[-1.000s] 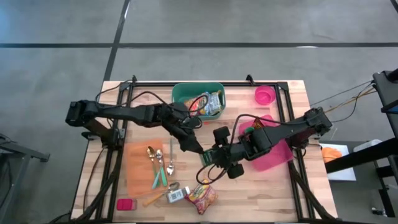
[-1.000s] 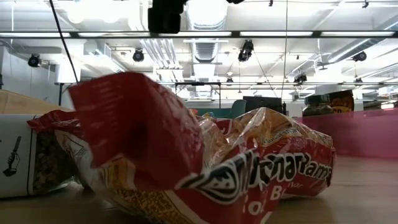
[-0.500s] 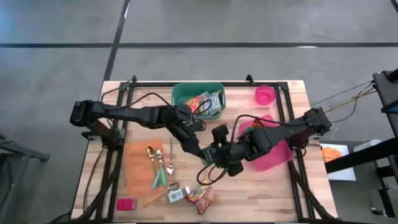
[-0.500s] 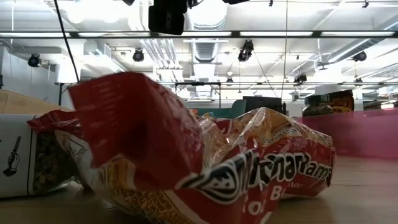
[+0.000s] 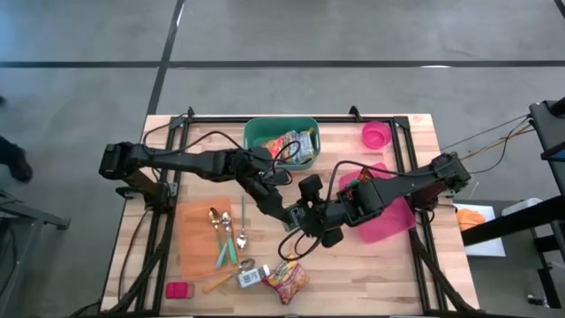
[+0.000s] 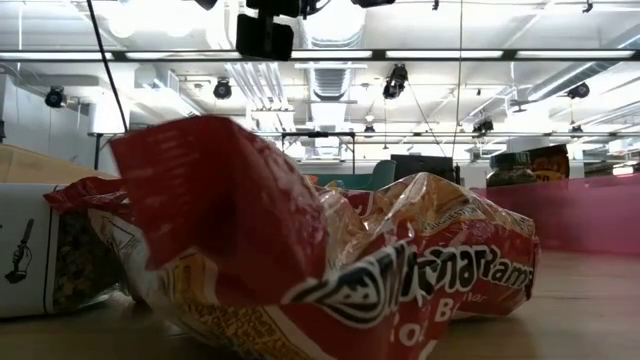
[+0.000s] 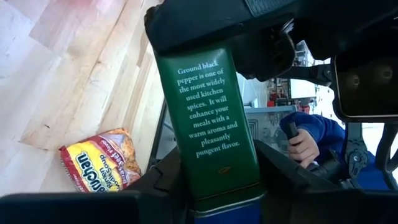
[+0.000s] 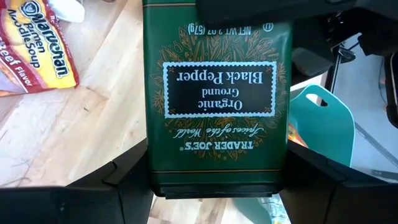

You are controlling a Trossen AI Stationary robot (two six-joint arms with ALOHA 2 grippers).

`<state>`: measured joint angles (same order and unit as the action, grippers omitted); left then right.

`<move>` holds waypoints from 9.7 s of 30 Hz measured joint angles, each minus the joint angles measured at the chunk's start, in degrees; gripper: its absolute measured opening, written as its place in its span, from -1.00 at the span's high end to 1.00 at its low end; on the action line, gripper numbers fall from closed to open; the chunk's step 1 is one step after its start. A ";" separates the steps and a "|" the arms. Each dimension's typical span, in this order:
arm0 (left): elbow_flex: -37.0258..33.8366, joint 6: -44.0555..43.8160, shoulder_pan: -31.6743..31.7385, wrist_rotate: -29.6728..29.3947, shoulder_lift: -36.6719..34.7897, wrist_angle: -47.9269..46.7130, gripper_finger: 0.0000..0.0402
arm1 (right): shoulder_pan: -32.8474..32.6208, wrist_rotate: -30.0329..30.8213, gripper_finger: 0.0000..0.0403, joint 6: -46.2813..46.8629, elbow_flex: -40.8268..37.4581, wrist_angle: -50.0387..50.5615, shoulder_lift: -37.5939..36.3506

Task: Pick & Place Food Item
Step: Put the green spice can into the pink bin, then put the black spoon into the orange bin

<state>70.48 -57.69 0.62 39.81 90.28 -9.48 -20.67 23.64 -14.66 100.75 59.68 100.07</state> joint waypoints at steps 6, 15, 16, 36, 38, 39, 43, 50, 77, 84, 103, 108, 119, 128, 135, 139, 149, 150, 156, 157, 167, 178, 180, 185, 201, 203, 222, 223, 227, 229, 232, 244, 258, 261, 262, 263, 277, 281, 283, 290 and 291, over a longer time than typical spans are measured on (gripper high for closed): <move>0.00 0.29 0.22 -0.15 0.00 0.09 0.35 | -0.04 0.17 -0.37 -0.29 0.00 0.01 -0.08; 0.02 2.23 0.98 -2.10 -0.13 1.01 0.35 | -0.04 4.20 -0.91 7.11 1.10 0.17 -0.26; 0.02 2.56 1.14 -2.02 -0.33 1.10 0.35 | -0.06 4.54 -0.92 7.85 1.89 0.53 -0.26; 0.00 45.19 3.03 -18.80 -13.56 -9.30 0.35 | 5.30 -2.04 -0.94 35.17 26.84 4.80 -0.45; 0.00 47.65 2.44 -22.24 -13.61 -8.89 0.35 | 6.13 -2.81 -0.94 36.91 27.59 4.78 -0.46; 0.00 48.53 2.16 -23.73 -13.51 -8.89 0.35 | 6.48 -2.94 -0.94 37.43 27.70 5.01 -0.46; 0.00 51.81 1.19 -28.45 -13.62 -7.30 0.35 | 7.44 -5.97 -0.94 38.07 27.06 5.26 -0.46; -0.11 58.55 -0.22 -29.32 -14.28 -4.03 0.35 | 8.07 -10.19 -0.94 37.25 25.66 4.39 -0.22; 0.13 60.44 -2.33 -27.82 -15.23 0.52 0.35 | 8.76 -8.66 -0.70 34.36 26.34 4.87 0.26; 0.13 60.28 -2.29 -27.86 -15.23 0.79 0.35 | 8.68 -8.69 -0.10 34.10 26.32 4.74 0.26; 0.13 45.26 -2.01 -28.05 -15.62 0.42 -0.58 | 8.69 -9.99 0.41 35.20 26.29 6.66 -0.36; 0.13 42.80 -1.99 -28.11 -17.68 0.27 -0.67 | 8.68 -7.93 0.41 39.77 26.32 13.97 -1.55; 0.13 41.38 -2.00 -31.62 -23.42 -5.16 -0.69 | 8.70 -6.32 0.41 53.06 23.98 30.26 -6.81; 0.00 39.31 -2.01 -33.95 -25.73 -11.00 -0.69 | 8.72 -5.68 0.41 66.82 6.80 30.27 -17.97; 0.00 39.12 -2.01 -34.29 -25.73 -11.57 -0.69 | 8.12 -9.88 0.41 78.02 -9.22 29.88 -26.58; 0.00 39.12 -2.01 -34.32 -25.73 -11.69 -0.69 | 5.38 -10.71 0.41 84.26 -16.27 29.17 -29.05; 0.00 38.10 -1.99 -34.58 -25.73 -12.41 -0.69 | -4.25 -13.29 0.41 101.26 -27.77 27.55 -29.44; 0.00 38.10 -1.99 -34.77 -25.73 -12.41 -0.69 | -5.16 -13.25 0.41 103.06 -28.85 27.07 -29.44; 0.00 38.10 -1.99 -35.81 -25.73 -12.41 -0.69 | -7.95 -12.96 0.41 110.28 -34.49 22.64 -29.46; 0.00 38.10 -1.99 -35.80 -25.72 -12.39 -0.69 | -7.96 -12.96 0.41 110.59 -35.59 21.35 -29.44; 0.00 36.75 -1.99 -35.82 -25.70 -13.50 -0.69 | -8.00 -12.16 0.41 113.60 -44.10 14.00 -29.35; 0.00 36.24 -1.99 -37.29 -25.68 -13.98 -0.69 | -7.98 -11.50 0.41 113.76 -48.37 10.62 -29.07; 0.00 36.26 -1.99 -37.31 -25.68 -13.97 -0.69 | -8.00 -11.48 0.41 113.71 -48.66 10.17 -28.47; 0.00 36.33 -1.97 -37.31 -25.68 -13.98 -0.69 | -8.17 -11.06 0.41 113.14 -48.81 9.27 -24.85; 0.00 36.37 -1.92 -37.29 -25.68 -14.04 -0.69 | -8.22 -10.55 0.27 114.75 -47.41 8.22 -16.23; 0.00 36.37 -1.90 -37.30 -25.68 -14.18 -0.69 | -8.22 -10.53 0.26 114.77 -47.41 8.03 -15.90; 0.00 36.39 -1.90 -37.29 -25.68 -14.88 -0.69 | -8.20 -10.45 0.23 112.13 -47.43 4.96 -15.52; 0.00 36.39 -1.90 -37.29 -25.68 -14.88 -0.69 | -8.20 -10.45 0.23 112.13 -47.45 4.85 -15.52; 0.00 36.39 -1.90 -37.29 -25.68 -14.88 -0.69 | -8.19 -10.45 0.22 112.03 -47.47 4.50 -15.52; 0.00 36.39 -1.90 -37.29 -25.68 -14.86 -0.69 | -8.15 -10.47 0.22 111.33 -47.50 4.32 -15.52; 0.00 36.39 -1.90 -37.29 -25.68 -14.88 -0.69 | -8.15 -10.47 0.16 110.18 -47.50 3.88 -15.52; 0.00 36.83 -1.88 -37.29 -25.68 -15.40 -0.69 | -8.17 -10.66 -0.37 111.99 -47.15 4.32 -16.17; 0.00 35.97 3.44 -40.14 -25.61 -33.54 -0.67 | -8.20 -9.81 -0.40 108.24 -35.58 15.80 -19.62; -0.30 37.80 5.62 -43.83 -25.12 -40.59 -0.65 | -8.20 -7.27 -0.40 106.18 -32.28 17.15 -19.58; -0.37 37.90 6.55 -44.53 -24.84 -42.57 -0.65 | -8.20 -5.98 -0.40 105.64 -31.30 17.33 -19.58; -0.41 37.95 7.64 -44.90 -24.35 -44.89 -0.65 | -8.20 -4.55 -0.40 105.20 -30.35 17.41 -19.58; -11.89 49.39 19.72 -48.17 -13.47 -45.34 -0.65 | -8.15 3.52 -0.40 101.82 -26.35 18.04 -19.43; -19.98 53.47 21.11 -48.71 -13.16 -36.61 -0.65 | -8.17 3.50 -0.40 101.17 -26.56 17.96 -19.32; -23.23 53.69 21.48 -48.87 -13.17 -32.94 -0.65 | -8.17 3.50 -0.40 100.88 -26.56 17.94 -19.32; -29.73 56.72 21.60 -48.85 -12.48 -27.35 -0.64 | -8.22 3.48 -0.40 98.48 -26.56 17.85 -19.32; -30.03 57.29 21.62 -48.86 -12.14 -27.39 -0.64 | -8.22 3.50 -0.40 98.34 -26.58 17.83 -19.32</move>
<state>40.45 -0.41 22.24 -9.04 78.14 -36.87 -28.88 27.14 83.68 74.17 77.51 80.75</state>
